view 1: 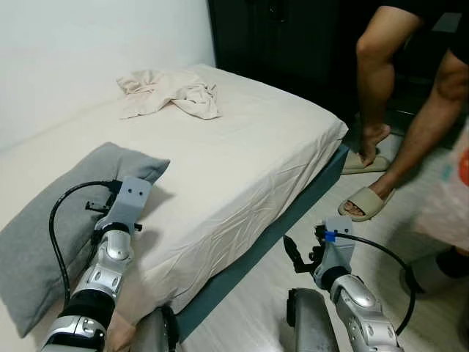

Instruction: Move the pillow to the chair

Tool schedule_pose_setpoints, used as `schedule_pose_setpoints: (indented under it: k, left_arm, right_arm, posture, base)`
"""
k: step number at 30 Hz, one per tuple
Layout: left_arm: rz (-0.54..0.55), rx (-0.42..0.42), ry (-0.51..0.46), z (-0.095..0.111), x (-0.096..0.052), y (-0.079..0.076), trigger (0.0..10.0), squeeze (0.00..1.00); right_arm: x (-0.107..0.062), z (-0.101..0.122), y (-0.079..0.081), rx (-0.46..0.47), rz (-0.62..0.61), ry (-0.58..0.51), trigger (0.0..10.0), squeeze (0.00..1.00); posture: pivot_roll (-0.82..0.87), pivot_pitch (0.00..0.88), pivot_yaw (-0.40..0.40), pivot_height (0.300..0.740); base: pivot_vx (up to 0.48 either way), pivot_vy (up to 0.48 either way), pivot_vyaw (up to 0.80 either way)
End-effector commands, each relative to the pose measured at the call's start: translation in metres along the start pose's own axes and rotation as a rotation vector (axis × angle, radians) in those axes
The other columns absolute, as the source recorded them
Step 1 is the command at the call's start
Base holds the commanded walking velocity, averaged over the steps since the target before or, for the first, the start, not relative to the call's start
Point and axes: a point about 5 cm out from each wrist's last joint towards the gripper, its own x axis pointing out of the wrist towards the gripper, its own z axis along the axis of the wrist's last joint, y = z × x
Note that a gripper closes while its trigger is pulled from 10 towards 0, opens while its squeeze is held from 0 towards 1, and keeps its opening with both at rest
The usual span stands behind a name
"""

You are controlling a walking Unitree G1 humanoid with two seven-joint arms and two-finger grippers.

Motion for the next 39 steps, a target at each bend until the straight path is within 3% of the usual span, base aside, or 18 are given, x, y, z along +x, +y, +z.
schedule_pose_setpoints:
  k: [1,9,18,24,25,39]
  left_arm:
    - [0.031,-0.040,-0.080,0.018,0.004,0.006,10.0,0.00]
    - [0.023,-0.059,-0.194,0.048,0.005,0.004,10.0,0.00]
    - [0.000,-0.066,-0.250,0.065,0.002,0.000,10.0,0.00]
    - [-0.043,-0.133,-0.205,0.064,-0.001,-0.006,10.0,0.00]
    - [-0.071,-0.174,-0.165,0.060,-0.001,-0.010,10.0,0.00]
    - [-0.183,-0.212,-0.098,0.052,-0.011,-0.030,10.0,0.00]
  right_arm:
    - [0.001,0.003,0.002,0.023,0.012,-0.013,10.0,0.00]
    - [0.003,0.007,0.001,0.029,0.014,-0.026,10.0,0.00]
    - [0.004,0.010,0.004,0.030,0.023,-0.036,10.0,0.00]
    - [0.005,0.004,0.000,0.017,-0.036,-0.013,10.0,0.00]
    - [0.005,0.003,0.001,0.015,-0.038,-0.015,10.0,0.00]
    - [0.005,0.001,0.003,0.017,-0.028,-0.011,10.0,0.00]
  posture:
    - [-0.15,0.153,0.121,0.574]
    - [-0.15,0.151,0.120,0.609]
    - [-0.15,0.151,0.116,0.643]
    - [-0.15,0.145,0.117,0.653]
    - [-0.15,0.146,0.117,0.653]
    - [-0.15,0.125,0.115,0.653]
  base:
    - [0.000,0.000,0.00]
    - [0.000,0.000,0.00]
    - [0.000,0.000,0.00]
    - [0.000,0.000,0.00]
    - [0.000,0.000,0.00]
    - [0.000,0.000,0.00]
